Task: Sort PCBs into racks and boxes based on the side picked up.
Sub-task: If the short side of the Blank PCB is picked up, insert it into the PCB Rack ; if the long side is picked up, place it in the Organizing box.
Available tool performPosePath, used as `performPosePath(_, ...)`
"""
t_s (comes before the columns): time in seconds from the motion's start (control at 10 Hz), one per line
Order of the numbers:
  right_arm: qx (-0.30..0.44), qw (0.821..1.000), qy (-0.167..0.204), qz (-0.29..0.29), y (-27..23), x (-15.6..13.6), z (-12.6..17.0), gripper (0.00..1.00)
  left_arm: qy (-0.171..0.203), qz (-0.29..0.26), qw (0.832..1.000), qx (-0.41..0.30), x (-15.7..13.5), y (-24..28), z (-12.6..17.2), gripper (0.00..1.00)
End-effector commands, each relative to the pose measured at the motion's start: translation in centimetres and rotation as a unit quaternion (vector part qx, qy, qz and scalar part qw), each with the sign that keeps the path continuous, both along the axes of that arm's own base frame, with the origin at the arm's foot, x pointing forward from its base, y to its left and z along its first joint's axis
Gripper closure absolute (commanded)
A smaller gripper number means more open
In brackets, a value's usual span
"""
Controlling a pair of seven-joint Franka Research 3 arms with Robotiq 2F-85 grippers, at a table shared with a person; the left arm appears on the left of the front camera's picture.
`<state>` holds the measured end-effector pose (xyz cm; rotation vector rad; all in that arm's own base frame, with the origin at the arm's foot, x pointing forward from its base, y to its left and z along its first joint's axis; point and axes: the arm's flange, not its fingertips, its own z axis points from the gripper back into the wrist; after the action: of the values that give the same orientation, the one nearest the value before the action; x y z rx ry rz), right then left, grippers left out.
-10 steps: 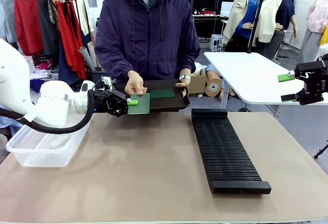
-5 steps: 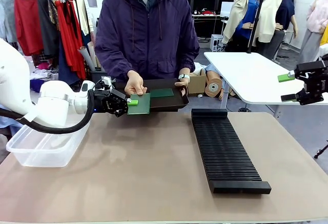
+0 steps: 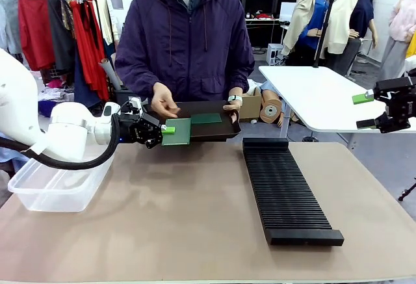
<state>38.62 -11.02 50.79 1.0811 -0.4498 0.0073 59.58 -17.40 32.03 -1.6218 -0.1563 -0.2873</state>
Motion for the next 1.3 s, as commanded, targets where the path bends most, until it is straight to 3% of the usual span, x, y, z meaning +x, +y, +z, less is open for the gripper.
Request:
performPosePath(0.0,0.006,1.0,-0.001,-0.001,0.1,0.0,0.2,0.0,-0.002,0.0,1.0,-0.001,0.0,0.0,0.1,1.0)
performPosePath(0.9,0.006,1.0,-0.001,-0.001,0.1,0.0,0.2,0.0,0.0,0.001,1.0,0.0,0.0,0.1,0.1,1.0)
performPosePath(1.2,0.006,1.0,-0.001,-0.001,0.1,0.0,0.2,0.0,0.029,0.007,0.999,0.021,-0.9,2.1,3.4,1.0)
